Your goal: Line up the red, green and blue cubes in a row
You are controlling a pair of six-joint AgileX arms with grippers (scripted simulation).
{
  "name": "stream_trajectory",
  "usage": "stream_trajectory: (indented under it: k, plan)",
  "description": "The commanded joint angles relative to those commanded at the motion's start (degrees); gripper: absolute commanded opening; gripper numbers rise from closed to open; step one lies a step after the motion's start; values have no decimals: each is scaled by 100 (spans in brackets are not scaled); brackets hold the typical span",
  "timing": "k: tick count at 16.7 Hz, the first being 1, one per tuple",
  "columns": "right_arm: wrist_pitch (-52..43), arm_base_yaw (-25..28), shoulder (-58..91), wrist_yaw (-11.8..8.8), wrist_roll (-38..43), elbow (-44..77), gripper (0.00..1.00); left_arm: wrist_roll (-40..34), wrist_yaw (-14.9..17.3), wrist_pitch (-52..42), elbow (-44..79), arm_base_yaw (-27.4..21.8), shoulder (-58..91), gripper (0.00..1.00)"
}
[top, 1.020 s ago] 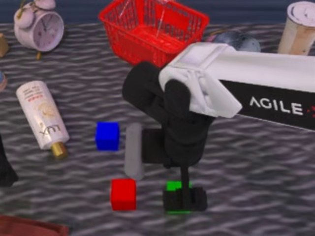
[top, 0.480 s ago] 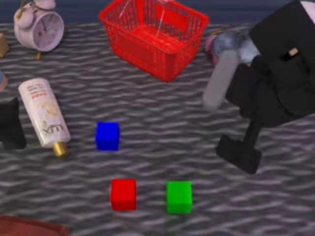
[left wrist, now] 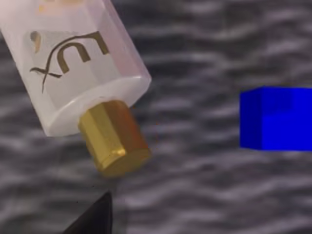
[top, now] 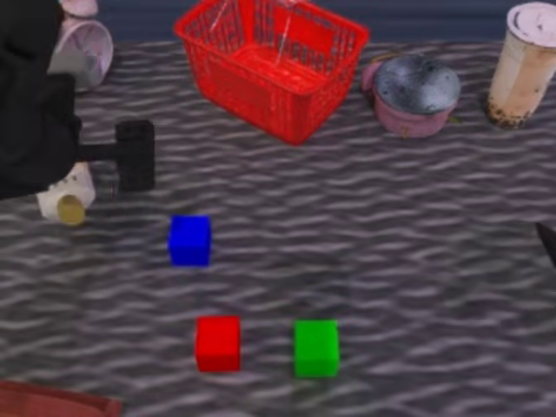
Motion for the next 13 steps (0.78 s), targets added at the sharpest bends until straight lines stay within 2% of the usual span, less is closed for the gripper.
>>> stream_trajectory:
  k: [7,13]
  plan:
    - [1579,-1194,-2824,231,1053,-2374,100,-558,-1,-1576,2451,-641,2974,100]
    - [2037,-1480,-3609,340,1325,-2932,100,-705,-12,-1952,3132,-812,3728,100]
